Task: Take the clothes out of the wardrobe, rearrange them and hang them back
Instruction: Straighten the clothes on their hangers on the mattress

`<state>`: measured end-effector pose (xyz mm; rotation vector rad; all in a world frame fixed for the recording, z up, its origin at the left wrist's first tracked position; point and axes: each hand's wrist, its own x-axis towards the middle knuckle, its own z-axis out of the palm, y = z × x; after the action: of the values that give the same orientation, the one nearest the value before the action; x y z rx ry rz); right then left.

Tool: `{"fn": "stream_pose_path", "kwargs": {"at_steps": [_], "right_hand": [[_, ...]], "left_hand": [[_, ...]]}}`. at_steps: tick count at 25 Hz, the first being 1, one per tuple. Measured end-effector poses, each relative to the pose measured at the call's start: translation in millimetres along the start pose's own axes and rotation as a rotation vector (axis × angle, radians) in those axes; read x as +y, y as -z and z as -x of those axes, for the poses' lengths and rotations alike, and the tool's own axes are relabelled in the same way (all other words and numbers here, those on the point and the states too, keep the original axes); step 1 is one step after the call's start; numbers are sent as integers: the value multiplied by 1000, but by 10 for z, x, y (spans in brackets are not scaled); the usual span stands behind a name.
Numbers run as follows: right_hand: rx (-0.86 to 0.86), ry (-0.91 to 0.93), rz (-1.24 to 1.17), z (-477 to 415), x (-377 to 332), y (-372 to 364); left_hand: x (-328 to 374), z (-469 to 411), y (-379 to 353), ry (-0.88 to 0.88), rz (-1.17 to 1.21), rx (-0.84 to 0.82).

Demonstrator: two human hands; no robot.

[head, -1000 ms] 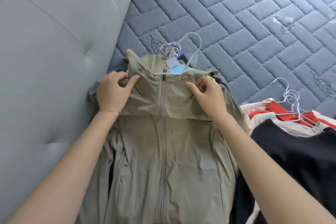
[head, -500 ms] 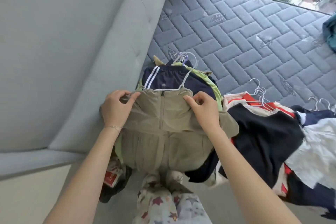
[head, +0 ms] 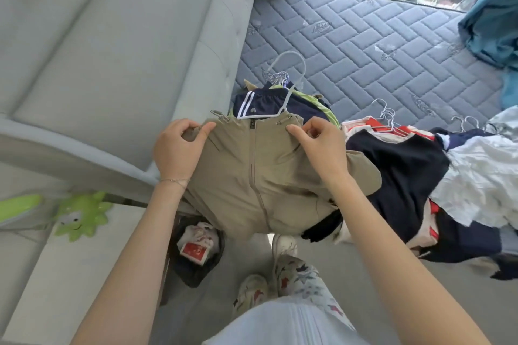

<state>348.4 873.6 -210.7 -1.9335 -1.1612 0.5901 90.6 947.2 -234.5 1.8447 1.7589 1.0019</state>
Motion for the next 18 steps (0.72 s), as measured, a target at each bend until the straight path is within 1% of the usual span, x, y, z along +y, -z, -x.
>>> {"fn": "stream_pose_path", "kwargs": {"at_steps": [4, 10, 14, 18], "right_hand": [[59, -23, 6, 454, -203, 110], [129, -51, 8, 847, -495, 414], [167, -45, -7, 1057, -544, 637], [201, -66, 27, 1180, -489, 897]], "left_hand": [[43, 170, 319, -44, 32, -20], [322, 261, 677, -70, 40, -30], [511, 342, 736, -109, 62, -38], [722, 454, 639, -112, 67, -70]]}}
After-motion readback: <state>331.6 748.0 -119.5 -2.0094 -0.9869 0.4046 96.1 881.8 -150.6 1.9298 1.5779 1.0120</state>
